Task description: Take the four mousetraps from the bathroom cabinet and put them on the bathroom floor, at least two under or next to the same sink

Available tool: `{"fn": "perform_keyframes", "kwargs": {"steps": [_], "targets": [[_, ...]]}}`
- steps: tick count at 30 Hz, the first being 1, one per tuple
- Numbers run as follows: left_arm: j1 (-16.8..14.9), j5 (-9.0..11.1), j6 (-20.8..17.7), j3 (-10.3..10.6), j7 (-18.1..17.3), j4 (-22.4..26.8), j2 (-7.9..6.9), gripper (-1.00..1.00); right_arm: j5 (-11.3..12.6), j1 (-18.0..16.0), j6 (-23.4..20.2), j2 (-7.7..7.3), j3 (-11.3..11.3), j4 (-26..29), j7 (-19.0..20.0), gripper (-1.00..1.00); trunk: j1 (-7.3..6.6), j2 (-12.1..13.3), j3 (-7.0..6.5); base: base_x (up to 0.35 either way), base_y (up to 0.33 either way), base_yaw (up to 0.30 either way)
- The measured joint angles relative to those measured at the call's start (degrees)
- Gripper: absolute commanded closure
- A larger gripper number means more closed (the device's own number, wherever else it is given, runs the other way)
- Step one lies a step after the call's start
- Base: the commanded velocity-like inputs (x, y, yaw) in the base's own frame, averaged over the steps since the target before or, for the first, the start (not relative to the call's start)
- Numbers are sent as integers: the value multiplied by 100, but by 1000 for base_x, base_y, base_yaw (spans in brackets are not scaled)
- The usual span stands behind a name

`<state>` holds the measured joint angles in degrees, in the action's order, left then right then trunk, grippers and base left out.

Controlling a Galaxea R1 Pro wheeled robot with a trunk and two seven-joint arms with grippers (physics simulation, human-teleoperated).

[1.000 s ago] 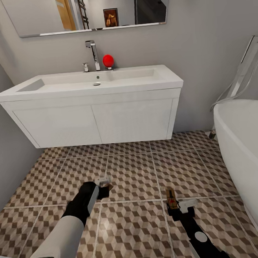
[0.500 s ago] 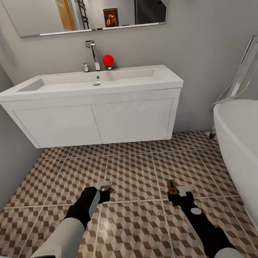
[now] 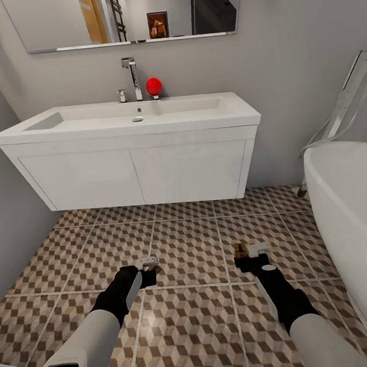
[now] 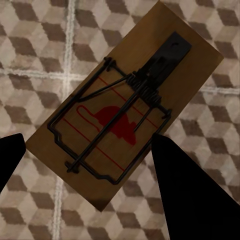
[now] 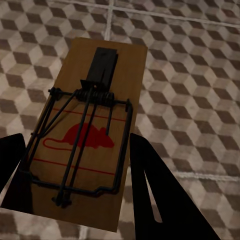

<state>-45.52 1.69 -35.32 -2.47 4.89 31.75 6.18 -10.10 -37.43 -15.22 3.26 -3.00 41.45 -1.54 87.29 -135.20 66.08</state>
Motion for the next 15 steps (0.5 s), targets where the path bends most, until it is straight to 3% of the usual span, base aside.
{"fn": "perform_keyframes", "kwargs": {"steps": [6,15], "targets": [[0,-1,4,0,-4,27,-7,100,-3,-295,-130,39,8,-341,-6,100,0,0,0,0,0,0],[0,6,10,25,-27,349,-6,100,-15,-358,-115,53,10,-476,-15,100,0,0,0,0,0,0]]}}
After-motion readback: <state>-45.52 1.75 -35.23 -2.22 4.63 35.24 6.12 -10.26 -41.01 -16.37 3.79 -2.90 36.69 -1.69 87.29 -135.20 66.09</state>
